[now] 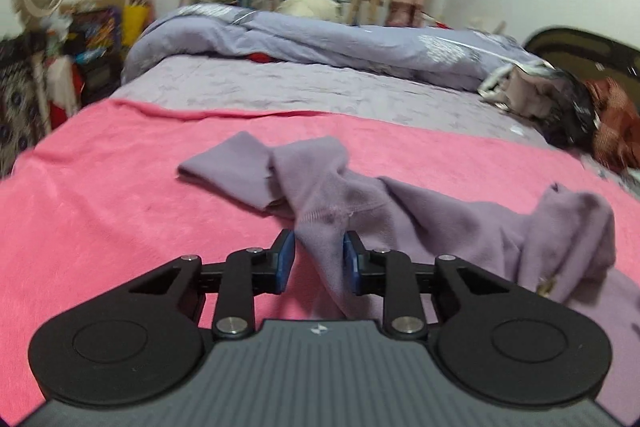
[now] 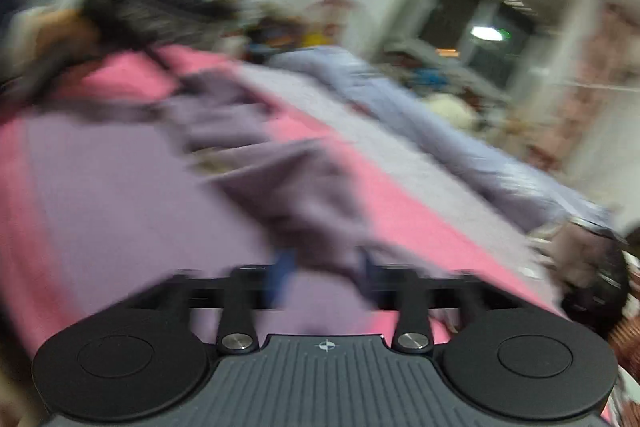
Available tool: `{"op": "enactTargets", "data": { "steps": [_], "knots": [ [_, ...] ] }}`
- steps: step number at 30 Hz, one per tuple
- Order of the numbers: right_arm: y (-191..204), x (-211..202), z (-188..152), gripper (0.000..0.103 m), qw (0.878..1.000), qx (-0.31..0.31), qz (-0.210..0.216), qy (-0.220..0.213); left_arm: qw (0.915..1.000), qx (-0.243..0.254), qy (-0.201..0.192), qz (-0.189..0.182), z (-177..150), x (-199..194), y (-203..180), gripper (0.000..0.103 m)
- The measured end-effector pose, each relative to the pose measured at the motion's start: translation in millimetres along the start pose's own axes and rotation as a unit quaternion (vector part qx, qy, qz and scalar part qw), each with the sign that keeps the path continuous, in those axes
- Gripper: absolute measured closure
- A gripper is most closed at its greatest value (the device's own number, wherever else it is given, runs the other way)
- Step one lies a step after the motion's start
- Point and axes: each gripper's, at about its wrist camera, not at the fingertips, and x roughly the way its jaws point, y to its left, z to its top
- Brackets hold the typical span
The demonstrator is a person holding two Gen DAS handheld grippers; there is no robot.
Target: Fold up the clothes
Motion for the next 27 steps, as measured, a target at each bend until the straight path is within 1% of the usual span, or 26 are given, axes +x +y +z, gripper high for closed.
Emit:
{"op": "enactTargets", "data": {
  "steps": [1, 2, 5, 9, 10, 11, 12, 13, 14, 15, 17, 19, 21, 22, 23, 24, 25, 27],
  "knots": [
    [-7.8, 13.5, 3.0, 0.018, 1.000, 0.016, -0.014, 0.015, 1.0000, -0.004, 0.003, 0.003, -1.3, 1.2, 1.8, 0.071],
    [-15.7, 26.9, 6.0, 0.016, 0.999, 0.031, -0.028, 0.030, 0.9999, -0.006, 0.006, 0.007, -4.6, 3.3, 2.0, 0.071],
    [-39.2, 67.4, 15.1, 0.015, 0.992, 0.079, -0.071, 0.075, 0.9994, -0.018, 0.023, 0.016, -13.9, 13.5, 4.8, 0.071],
    [-69.8, 120.0, 27.0, 0.015, 0.973, 0.140, -0.125, 0.133, 0.9992, -0.025, 0.029, 0.017, -17.4, 16.0, 6.5, 0.071],
    [-69.2, 120.0, 27.2, 0.015, 0.974, 0.146, -0.123, 0.123, 0.9992, -0.024, 0.029, 0.018, -18.2, 16.2, 6.2, 0.071],
    [-68.6, 120.1, 27.4, 0.021, 0.974, 0.152, -0.122, 0.113, 0.9992, -0.020, 0.029, 0.020, -18.7, 16.2, 4.5, 0.071],
    [-68.1, 120.2, 27.7, 0.042, 0.975, 0.159, -0.120, 0.103, 0.9992, -0.014, 0.030, 0.023, -19.0, 16.1, 2.1, 0.071],
    [-67.5, 120.3, 27.9, 0.092, 0.975, 0.165, -0.119, 0.093, 0.9992, -0.012, 0.029, 0.024, -19.3, 15.8, 1.2, 0.071],
    [-67.7, 119.1, 28.3, 0.095, 0.975, 0.172, -0.118, 0.082, 0.9992, -0.013, 0.029, 0.023, -19.5, 15.4, 1.1, 0.071],
    [-74.5, 105.1, 29.7, 0.099, 0.973, 0.183, -0.126, 0.059, 0.9993, -0.013, 0.028, 0.022, -19.7, 15.0, 0.9, 0.071],
    [-88.5, 76.9, 32.9, 0.099, 0.968, 0.204, -0.144, 0.011, 0.9993, -0.013, 0.027, 0.021, -20.2, 14.2, 0.7, 0.071],
    [-107.5, 42.9, 41.7, 0.099, 0.963, 0.192, -0.184, -0.038, 0.9992, -0.026, 0.028, 0.011, -20.6, 14.4, 5.5, 0.071],
    [-129.3, 16.4, 39.3, 0.097, 0.959, 0.184, -0.209, -0.054, 0.9988, -0.039, 0.029, 0.002, -20.9, 15.2, 10.3, 0.071],
    [-137.8, 10.0, 36.4, 0.093, 0.964, 0.180, -0.190, -0.045, 0.9987, -0.042, 0.030, 0.000, -21.1, 15.4, 11.6, 0.071],
    [-145.6, 4.3, 33.5, 0.091, 0.969, 0.176, -0.167, -0.037, 0.9986, -0.043, 0.030, -0.001, -21.2, 15.5, 11.9, 0.071],
    [-146.4, 3.7, 30.7, 0.083, 0.980, 0.168, -0.108, -0.029, 0.9986, -0.043, 0.029, -0.001, -21.2, 15.4, 11.7, 0.071],
    [-146.3, 3.8, 28.4, 0.061, 0.986, 0.159, -0.053, -0.021, 0.9986, -0.043, 0.029, -0.001, -21.3, 15.4, 11.4, 0.071],
    [-128.6, 17.4, 31.6, 0.035, 0.989, 0.141, -0.042, -0.006, 0.9987, -0.043, 0.029, -0.001, -21.4, 15.4, 11.0, 0.071]
  ]
}}
